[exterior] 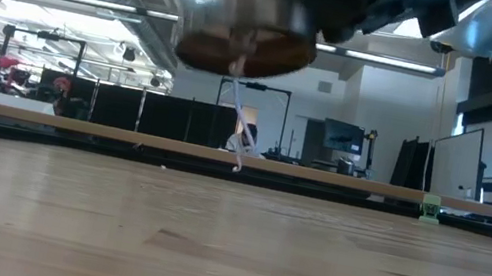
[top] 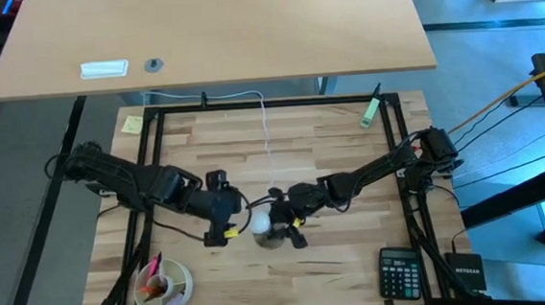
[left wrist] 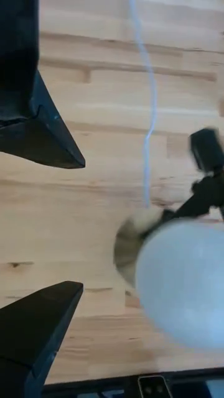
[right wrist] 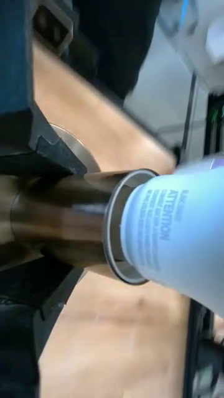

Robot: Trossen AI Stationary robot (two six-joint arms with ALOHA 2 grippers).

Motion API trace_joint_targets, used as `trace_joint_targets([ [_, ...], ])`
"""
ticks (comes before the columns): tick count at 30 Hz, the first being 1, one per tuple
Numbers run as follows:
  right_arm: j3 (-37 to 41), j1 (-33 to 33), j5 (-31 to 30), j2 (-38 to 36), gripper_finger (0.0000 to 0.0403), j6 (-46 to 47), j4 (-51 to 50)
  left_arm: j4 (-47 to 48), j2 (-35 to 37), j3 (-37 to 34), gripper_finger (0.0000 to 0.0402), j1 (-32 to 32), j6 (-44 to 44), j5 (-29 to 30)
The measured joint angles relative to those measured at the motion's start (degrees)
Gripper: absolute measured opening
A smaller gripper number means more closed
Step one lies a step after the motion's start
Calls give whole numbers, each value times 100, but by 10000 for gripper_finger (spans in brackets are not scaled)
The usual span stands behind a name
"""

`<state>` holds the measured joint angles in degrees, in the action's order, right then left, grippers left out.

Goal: Screw lightbulb
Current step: Insert the lightbulb into the lamp

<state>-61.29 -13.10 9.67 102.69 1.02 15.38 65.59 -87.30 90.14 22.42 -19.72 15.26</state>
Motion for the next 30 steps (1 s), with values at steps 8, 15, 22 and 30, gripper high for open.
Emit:
trace_joint_targets([
  [8, 6, 42, -938, 255, 178, -7, -61, -19, 41, -103, 300, 441, -819, 941],
  [15, 8, 48, -989, 901, 178, -7, 561, -8, 41, -121, 300, 765, -1289, 1435],
  [22, 10, 50, -1475, 1150, 178, 8, 884, 2, 43, -597, 300, 910, -2066, 1869],
  [30, 10, 48, -1468, 1152, 178, 15, 848, -239, 41, -819, 300, 909, -2232, 1872],
])
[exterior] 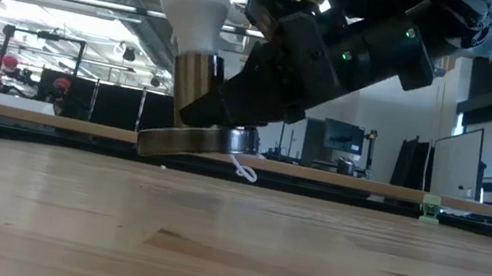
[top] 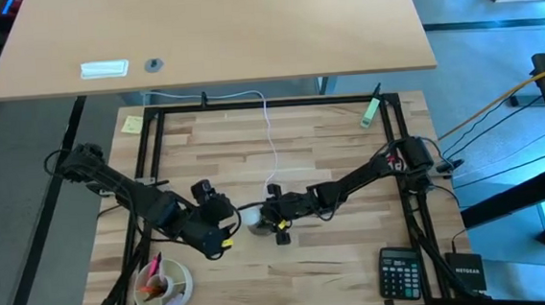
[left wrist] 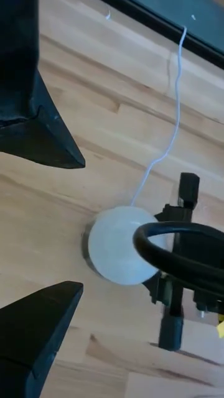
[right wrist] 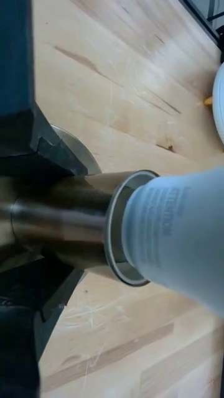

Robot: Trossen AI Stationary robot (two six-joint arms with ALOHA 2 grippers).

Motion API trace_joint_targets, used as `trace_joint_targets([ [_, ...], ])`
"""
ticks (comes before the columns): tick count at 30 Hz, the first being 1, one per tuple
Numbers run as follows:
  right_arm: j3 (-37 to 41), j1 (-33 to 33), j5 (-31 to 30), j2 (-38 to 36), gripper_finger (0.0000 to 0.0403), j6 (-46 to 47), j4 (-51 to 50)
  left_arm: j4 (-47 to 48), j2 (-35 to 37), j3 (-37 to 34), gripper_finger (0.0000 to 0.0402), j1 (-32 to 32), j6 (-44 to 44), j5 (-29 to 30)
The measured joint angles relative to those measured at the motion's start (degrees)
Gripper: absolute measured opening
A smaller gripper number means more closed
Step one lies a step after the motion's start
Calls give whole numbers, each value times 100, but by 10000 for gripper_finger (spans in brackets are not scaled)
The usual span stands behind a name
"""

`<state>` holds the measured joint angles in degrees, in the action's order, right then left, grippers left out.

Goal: Screw lightbulb
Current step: Insert the lightbulb into the lamp

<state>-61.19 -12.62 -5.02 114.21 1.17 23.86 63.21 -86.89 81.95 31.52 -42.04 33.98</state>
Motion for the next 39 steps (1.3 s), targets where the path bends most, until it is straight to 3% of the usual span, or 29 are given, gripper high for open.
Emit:
trace_joint_targets([
  [15, 0, 0, 4, 0, 178, 2, -11, -256, 28, 0, 300, -21, 315, -199],
  [33, 0, 0, 103, 0, 178, 4, -7, 83, 28, -3, 300, 45, 343, -36],
  [39, -2, 2, 103, 0, 178, 6, 0, -284, 401, -593, 300, 128, 142, -33],
])
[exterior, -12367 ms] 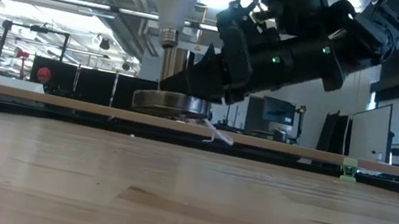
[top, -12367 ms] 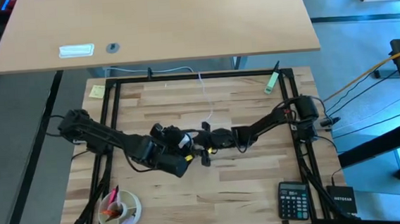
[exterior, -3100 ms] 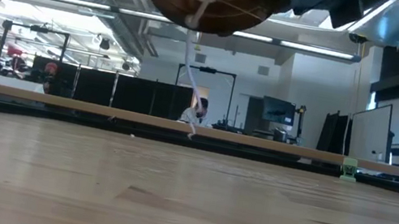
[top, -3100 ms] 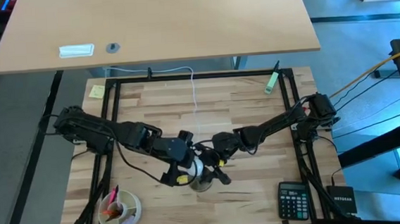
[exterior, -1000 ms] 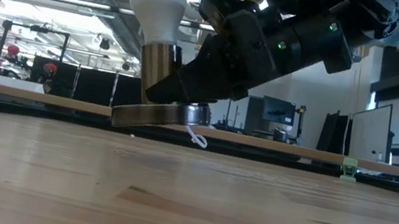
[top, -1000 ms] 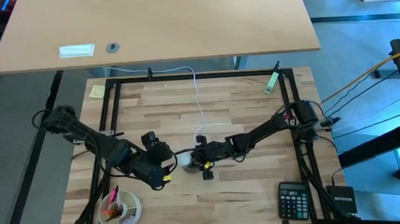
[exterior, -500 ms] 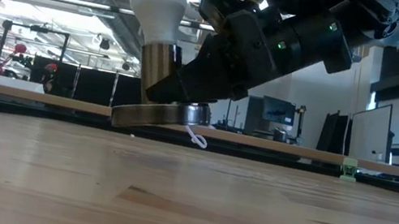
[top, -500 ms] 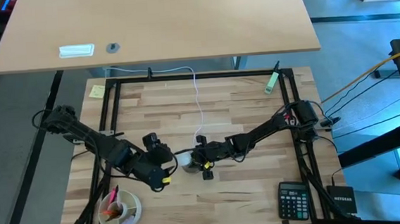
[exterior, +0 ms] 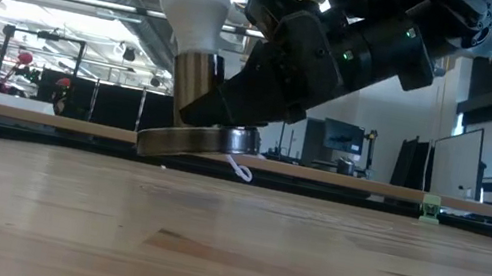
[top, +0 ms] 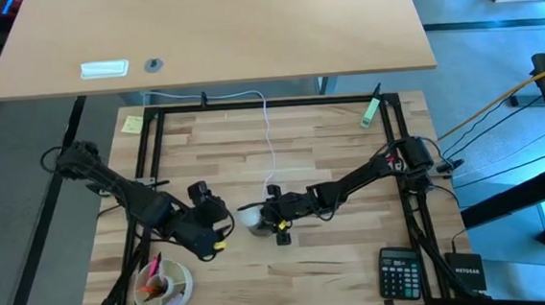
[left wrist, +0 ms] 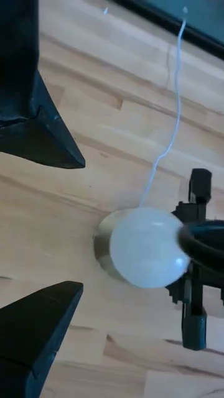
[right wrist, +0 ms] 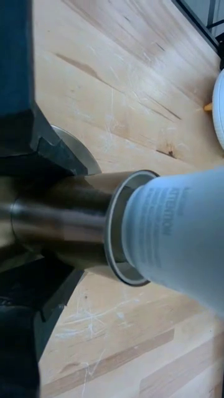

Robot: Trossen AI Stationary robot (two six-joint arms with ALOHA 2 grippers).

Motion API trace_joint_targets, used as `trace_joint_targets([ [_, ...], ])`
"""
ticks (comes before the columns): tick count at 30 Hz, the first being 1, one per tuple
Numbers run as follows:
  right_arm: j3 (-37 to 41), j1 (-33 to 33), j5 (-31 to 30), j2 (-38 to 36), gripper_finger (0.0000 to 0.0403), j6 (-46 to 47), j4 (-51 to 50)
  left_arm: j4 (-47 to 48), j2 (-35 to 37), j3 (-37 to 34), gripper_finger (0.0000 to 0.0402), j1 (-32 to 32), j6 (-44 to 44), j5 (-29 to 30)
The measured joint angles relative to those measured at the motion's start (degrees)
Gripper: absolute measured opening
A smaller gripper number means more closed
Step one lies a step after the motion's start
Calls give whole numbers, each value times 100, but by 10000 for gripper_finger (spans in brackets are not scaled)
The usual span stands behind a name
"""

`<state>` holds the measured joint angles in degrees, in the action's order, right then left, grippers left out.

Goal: Screw lightbulb
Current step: Insert the lightbulb into the lamp

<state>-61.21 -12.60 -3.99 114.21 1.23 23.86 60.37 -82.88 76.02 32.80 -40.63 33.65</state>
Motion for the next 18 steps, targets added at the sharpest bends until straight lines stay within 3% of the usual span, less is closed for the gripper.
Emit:
trace_joint_targets([
  [11, 0, 23, -1, 0, 178, 0, 8, -1991, 939, -1569, 300, 28, -81, 2],
  [18, 0, 66, 57, 0, 178, 15, 7, -2940, 943, -1745, 300, -67, 292, 1],
])
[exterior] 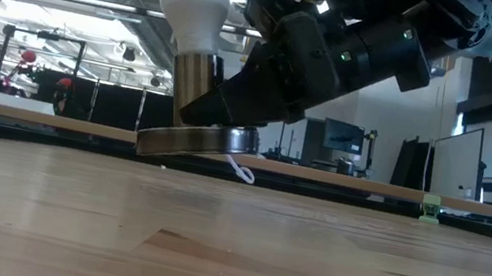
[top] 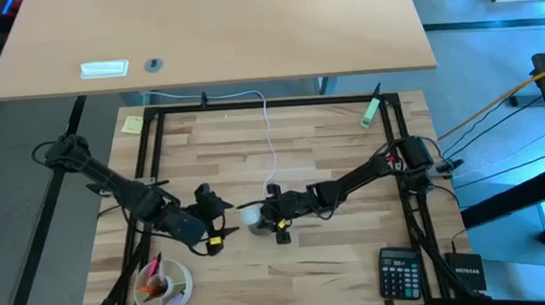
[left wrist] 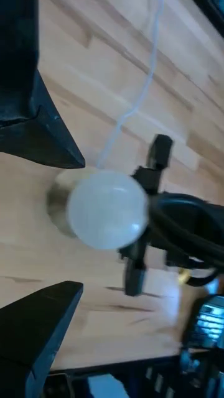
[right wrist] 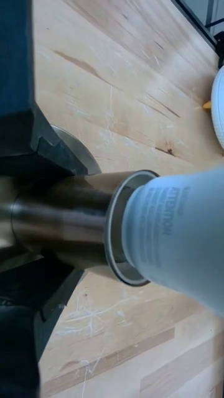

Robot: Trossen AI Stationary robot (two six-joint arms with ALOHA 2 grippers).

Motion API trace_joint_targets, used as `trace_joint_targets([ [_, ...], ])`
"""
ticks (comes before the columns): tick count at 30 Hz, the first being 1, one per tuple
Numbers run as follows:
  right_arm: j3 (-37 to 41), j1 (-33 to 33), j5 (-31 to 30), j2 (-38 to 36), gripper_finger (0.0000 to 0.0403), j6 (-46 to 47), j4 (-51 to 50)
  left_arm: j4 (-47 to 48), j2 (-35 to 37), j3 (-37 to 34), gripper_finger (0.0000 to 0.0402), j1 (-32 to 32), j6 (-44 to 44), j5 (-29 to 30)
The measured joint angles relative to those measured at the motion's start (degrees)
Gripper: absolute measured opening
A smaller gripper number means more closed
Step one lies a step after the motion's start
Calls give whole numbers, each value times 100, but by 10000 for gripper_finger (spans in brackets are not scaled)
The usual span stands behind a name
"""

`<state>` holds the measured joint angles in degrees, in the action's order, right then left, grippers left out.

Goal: Screw lightbulb
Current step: Insert the lightbulb into the lamp

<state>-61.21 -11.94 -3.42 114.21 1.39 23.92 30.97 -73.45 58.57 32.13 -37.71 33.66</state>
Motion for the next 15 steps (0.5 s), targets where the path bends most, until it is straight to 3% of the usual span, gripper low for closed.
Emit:
trace_joint_targets([
  [15, -2, -2, 2, 0, 178, 0, -8, -434, -338, 72, 300, -581, 38, -91],
])
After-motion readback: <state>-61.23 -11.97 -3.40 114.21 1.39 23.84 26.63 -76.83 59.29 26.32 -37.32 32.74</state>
